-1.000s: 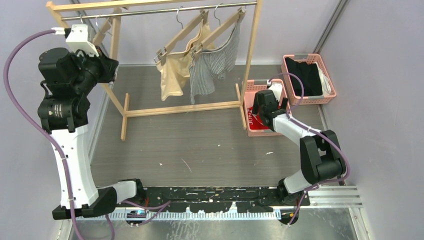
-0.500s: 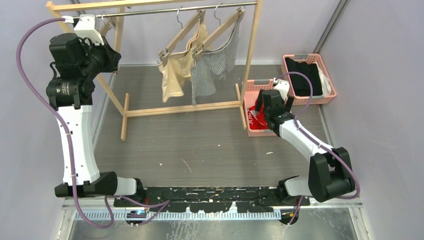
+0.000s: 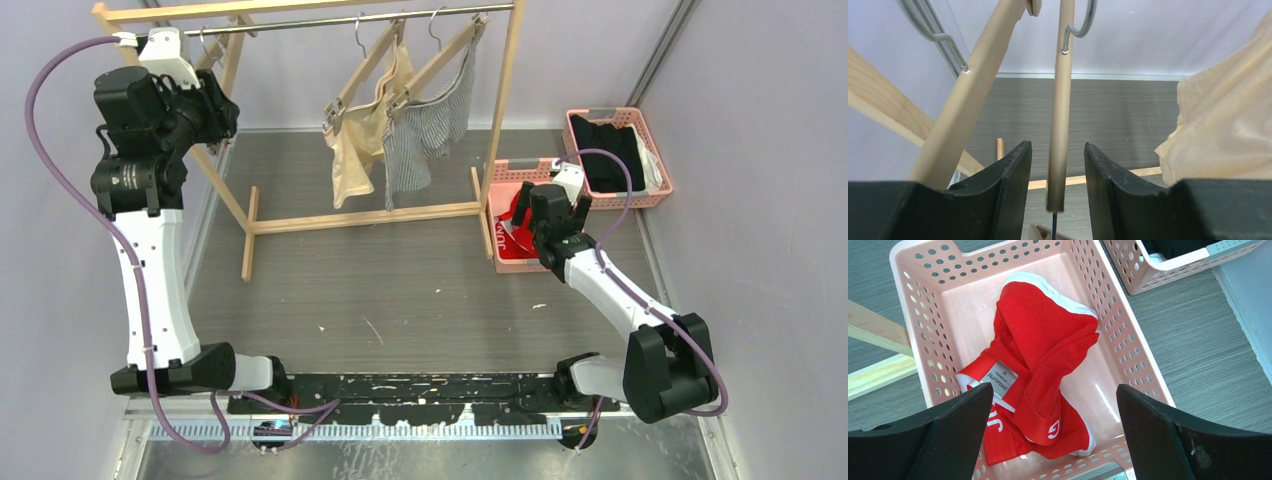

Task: Remove the underwear clipped to the hanger

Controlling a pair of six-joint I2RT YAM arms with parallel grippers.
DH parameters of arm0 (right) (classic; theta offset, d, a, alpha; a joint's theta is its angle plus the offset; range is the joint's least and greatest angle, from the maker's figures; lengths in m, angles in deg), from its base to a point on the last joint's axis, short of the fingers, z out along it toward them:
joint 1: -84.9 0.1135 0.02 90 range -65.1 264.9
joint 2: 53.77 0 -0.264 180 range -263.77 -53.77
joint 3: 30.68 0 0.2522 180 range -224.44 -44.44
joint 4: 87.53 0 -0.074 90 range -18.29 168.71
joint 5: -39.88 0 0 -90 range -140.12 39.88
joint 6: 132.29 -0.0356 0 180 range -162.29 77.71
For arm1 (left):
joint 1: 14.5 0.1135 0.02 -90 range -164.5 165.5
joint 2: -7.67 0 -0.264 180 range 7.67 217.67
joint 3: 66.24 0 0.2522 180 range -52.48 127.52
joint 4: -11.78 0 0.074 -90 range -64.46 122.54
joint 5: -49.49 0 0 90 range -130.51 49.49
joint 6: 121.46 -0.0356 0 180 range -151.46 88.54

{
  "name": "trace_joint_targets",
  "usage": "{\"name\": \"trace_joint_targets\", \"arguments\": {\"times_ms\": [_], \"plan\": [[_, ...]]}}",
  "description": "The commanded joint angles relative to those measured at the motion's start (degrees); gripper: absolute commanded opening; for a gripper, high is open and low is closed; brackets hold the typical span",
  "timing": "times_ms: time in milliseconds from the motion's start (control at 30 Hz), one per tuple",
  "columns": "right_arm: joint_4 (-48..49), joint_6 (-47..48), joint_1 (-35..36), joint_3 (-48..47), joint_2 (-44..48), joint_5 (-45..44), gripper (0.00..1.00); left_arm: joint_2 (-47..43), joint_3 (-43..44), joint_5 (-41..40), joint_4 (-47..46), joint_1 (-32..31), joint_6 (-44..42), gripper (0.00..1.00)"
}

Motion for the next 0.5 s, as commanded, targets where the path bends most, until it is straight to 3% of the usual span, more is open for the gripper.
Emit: {"name": "trace_joint_targets", "arguments": {"times_ms": [0,467], "plan": [[2.76,-0.14,0.50,0.21,3.02,0.50,1.00,-4.80,0.39,-1.04,-5.02,0.29,-0.11,0.47],[2.73,0.75,1.82,0.44,5.09,0.78,1.00,-12.24,4.78,-2.74,-2.37,0.32,-1.06,0.49]]}}
